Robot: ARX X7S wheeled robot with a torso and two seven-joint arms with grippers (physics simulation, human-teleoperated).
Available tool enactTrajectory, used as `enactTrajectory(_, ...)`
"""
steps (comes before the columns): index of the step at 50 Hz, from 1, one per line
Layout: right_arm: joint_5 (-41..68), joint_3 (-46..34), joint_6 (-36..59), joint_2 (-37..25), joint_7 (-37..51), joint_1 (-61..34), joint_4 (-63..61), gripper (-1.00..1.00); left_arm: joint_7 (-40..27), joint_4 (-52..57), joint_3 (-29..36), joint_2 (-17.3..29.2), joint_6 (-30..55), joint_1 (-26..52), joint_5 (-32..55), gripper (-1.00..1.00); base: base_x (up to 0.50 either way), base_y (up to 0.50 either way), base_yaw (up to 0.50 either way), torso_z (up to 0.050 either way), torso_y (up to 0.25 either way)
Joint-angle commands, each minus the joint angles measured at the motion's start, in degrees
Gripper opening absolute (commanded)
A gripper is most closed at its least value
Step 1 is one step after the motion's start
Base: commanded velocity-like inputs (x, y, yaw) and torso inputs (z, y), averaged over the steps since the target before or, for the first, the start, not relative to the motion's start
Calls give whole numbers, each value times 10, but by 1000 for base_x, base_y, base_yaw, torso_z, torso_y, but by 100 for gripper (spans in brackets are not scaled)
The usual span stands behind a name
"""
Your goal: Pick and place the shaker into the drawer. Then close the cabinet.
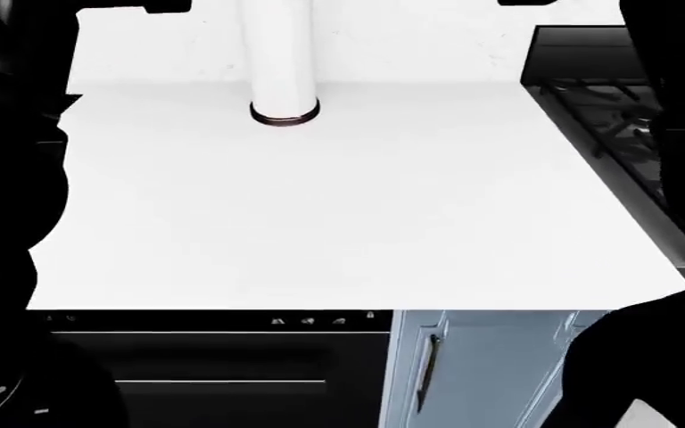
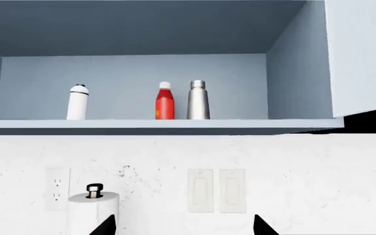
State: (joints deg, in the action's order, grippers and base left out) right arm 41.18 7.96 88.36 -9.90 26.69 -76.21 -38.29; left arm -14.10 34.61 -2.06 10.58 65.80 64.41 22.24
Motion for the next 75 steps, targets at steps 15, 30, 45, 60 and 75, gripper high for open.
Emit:
enactTrajectory(15,24,-67,-25,-33,27,-61,84,100,8,-11,-13,11,36,23,30,100,500,-35,0,0,0)
enactTrajectory(30,46,-71,-21,-26,39,-86,101,100,7,-8,-27,13,51,34,46,100,500,-88,0,0,1)
enactTrajectory(45,61,-68,-38,-24,49,-78,112,100,4,-3,-32,13,58,34,57,100,500,-47,0,0,1)
enactTrajectory(60,94,-48,-27,-21,63,-81,106,100,0,8,-38,12,73,41,73,100,500,-43,0,0,1)
enactTrajectory(75,634,-75,-33,-120,582,-177,141,100,-15,86,-82,0,129,47,116,100,67,-3,0,0,0)
